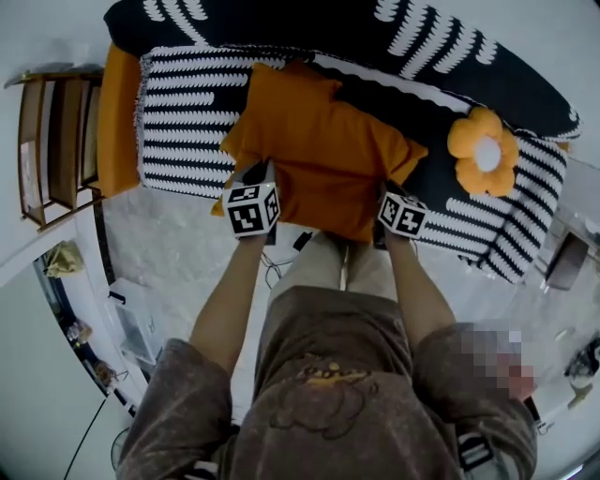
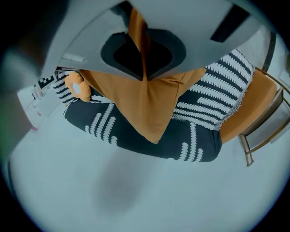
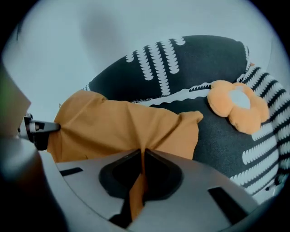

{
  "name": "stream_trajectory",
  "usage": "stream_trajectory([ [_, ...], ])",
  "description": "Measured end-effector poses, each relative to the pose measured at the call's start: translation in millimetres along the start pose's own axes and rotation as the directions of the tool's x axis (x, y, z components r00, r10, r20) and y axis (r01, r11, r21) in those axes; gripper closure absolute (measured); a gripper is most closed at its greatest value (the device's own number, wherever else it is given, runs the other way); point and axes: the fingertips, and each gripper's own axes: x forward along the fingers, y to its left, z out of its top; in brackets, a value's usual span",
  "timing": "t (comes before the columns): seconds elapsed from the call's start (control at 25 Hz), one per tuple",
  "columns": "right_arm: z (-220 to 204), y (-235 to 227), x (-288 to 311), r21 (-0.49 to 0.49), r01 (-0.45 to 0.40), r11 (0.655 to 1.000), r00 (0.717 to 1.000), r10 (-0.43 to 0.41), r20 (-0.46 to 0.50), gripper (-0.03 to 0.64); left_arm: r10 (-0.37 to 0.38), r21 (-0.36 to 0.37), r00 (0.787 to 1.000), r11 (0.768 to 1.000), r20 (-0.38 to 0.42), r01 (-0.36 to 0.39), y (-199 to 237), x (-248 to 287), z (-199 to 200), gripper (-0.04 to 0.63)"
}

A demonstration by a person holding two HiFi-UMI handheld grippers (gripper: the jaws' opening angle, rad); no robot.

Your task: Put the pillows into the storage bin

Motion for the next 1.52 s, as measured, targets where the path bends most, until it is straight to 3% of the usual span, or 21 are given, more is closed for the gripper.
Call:
stream_trajectory([
  [0.24,22.6,-3.0,-81.8,0.004,-0.010,1.000,0.998,0.010,0.064,0.604,-0.099,0.007,0.995,0.995,0.032,0.099,-43.9,-56.2,23.7,0.584],
  [0.4,32.0,-25.3,-164.3,0.034,0.049,0.998,0.988,-0.053,0.143,0.604,-0.193,0.046,0.980,0.981,0.050,0.190,-100.1,-95.3,35.6,0.584],
  [0.56,27.5,-69.2,-249.5,0.116,0.095,0.989,0.960,-0.121,0.250,0.601,-0.290,0.116,0.956,0.952,0.042,0.283,-174.3,-120.6,36.0,0.584],
  [0.68,7.2,-115.3,-317.4,0.218,0.132,0.967,0.919,-0.202,0.340,0.601,-0.378,0.209,0.926,0.906,0.016,0.367,-248.1,-131.7,31.7,0.584],
  [0.84,-39.3,-176.8,-408.0,0.343,0.174,0.923,0.847,-0.318,0.427,0.601,-0.486,0.346,0.873,0.814,-0.037,0.468,-354.0,-151.0,11.1,0.584],
  [0.96,-93.8,-218.1,-472.7,0.414,0.190,0.890,0.800,-0.385,0.461,0.601,-0.541,0.415,0.837,0.745,-0.081,0.522,-424.4,-172.6,-30.3,0.583],
  [1.24,-247.1,-306.9,-623.9,0.628,0.212,0.749,0.653,-0.587,0.479,0.603,-0.656,0.551,0.714,0.511,-0.246,0.659,-600.1,-225.8,-149.5,0.584],
  [1.36,-313.7,-329.6,-669.4,0.713,0.220,0.666,0.595,-0.671,0.443,0.603,-0.673,0.575,0.659,0.408,-0.335,0.709,-659.6,-243.3,-202.4,0.584],
  [1.52,-382.0,-352.8,-725.2,0.796,0.230,0.560,0.503,-0.768,0.395,0.603,-0.681,0.574,0.585,0.288,-0.439,0.766,-730.8,-266.0,-263.9,0.584],
])
